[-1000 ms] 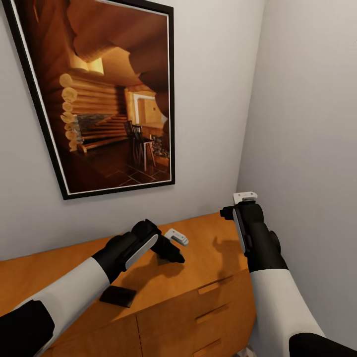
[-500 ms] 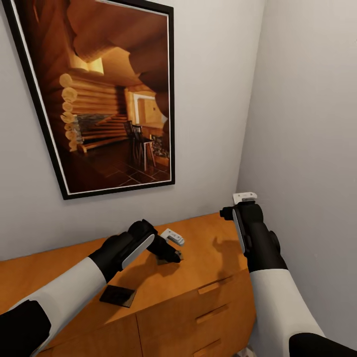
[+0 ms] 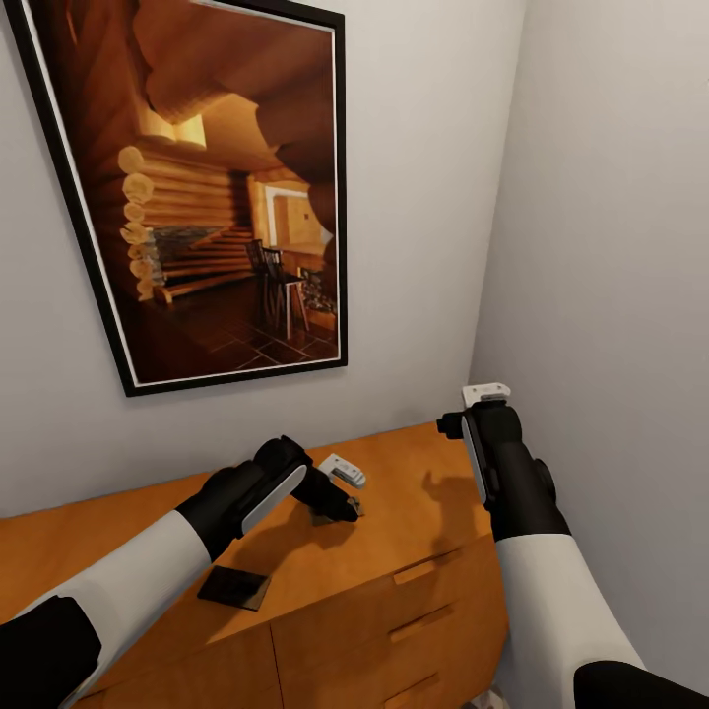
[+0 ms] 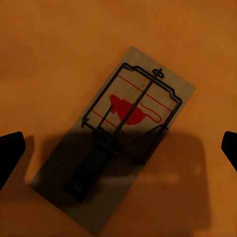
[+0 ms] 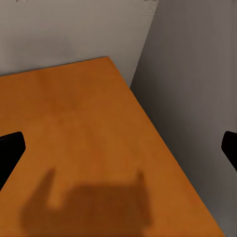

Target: Take the four mousetraps from the cabinet in the bathroom and place them on the bathroom floor. Make sure all four end up on the same floor surface, and ensure that at least two of them are either under or directly next to the same bathroom sink.

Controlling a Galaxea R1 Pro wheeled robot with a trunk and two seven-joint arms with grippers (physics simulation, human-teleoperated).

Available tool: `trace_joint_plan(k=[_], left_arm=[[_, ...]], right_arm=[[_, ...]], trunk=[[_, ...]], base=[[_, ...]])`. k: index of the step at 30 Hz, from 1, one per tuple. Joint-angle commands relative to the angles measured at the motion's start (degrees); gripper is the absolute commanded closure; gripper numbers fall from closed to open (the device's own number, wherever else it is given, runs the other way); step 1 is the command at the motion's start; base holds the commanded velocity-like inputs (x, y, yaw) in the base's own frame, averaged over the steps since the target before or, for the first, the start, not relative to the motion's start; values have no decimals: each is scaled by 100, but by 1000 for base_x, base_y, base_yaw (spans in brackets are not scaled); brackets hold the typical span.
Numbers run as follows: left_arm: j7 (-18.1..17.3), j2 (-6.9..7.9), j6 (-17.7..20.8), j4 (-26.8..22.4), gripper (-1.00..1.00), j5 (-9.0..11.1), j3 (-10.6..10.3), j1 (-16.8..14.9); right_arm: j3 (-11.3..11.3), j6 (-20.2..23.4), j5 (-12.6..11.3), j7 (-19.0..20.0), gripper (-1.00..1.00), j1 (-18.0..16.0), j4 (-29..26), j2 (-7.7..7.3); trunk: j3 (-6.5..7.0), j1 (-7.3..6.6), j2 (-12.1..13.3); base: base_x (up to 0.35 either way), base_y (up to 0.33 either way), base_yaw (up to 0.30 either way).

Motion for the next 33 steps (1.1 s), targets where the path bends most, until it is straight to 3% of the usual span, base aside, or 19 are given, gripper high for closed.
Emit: trace_joint_plan(k=[1,33], left_arm=[[-59,4,6,-5,-100,-60,-10,-7],[-59,0,6,102,-100,-52,1,-7]], right_arm=[[-7,18,-23,-28,-100,-5,-11,5],[-6,18,-61,-8,-100,-5,-70,6]], trunk=[[-7,0,-5],[-7,0,-5]], base=[[0,0,0],[0,0,0]])
